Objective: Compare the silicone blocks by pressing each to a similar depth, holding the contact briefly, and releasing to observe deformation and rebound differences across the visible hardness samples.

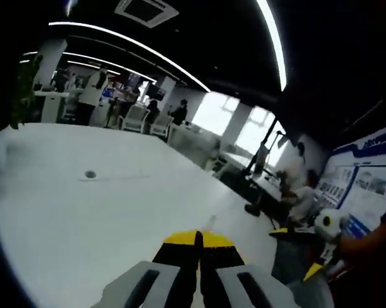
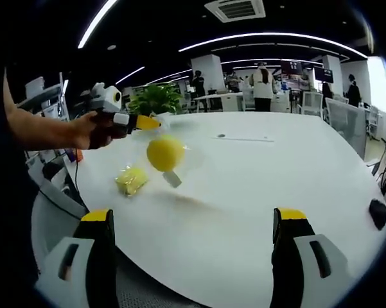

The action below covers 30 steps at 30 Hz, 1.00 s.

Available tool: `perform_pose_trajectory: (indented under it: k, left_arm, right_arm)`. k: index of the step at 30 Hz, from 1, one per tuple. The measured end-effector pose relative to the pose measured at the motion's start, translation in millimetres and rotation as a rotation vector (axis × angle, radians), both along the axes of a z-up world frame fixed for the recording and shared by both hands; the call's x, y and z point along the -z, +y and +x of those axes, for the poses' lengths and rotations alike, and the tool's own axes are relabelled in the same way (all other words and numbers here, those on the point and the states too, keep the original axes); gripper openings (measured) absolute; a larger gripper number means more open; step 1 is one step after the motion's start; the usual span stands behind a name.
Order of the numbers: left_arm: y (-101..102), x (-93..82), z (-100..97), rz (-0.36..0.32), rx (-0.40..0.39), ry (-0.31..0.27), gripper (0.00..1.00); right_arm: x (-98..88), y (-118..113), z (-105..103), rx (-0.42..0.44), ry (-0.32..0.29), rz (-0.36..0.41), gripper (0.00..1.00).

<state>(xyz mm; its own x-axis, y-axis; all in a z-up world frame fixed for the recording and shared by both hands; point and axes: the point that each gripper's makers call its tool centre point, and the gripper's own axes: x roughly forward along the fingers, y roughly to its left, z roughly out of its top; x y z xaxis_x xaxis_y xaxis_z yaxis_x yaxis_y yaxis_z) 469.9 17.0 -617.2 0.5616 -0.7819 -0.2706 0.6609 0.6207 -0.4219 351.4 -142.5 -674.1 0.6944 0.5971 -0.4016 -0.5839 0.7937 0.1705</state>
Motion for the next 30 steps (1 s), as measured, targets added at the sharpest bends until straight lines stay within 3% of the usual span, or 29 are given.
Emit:
perform_pose_trajectory:
  k: [9, 16, 27, 30]
  left_arm:
    - [8, -43.4, -2.2, -0.023, 0.033, -0.074, 0.00]
    - [10, -79.2, -1.7, -0.057, 0.039, -0.129, 0.00]
    - [-2, -102.1, -24.0, -0.131, 0.136, -0.144, 0.00]
    - [-8, -108.6, -35.6, -0.145, 0.169, -0.146, 0.00]
  right_arm:
    - [-16.0, 3, 15, -0.007, -0.032, 0.012, 0.96]
    - [-38.4, 16, 35, -0.068, -0.107, 0.012, 0.96]
    - [-73.0, 67, 60, -0.219, -0.156, 0.126, 0.96]
    - [-85.2, 80, 71, -0.246, -0.220, 0.170, 0.94]
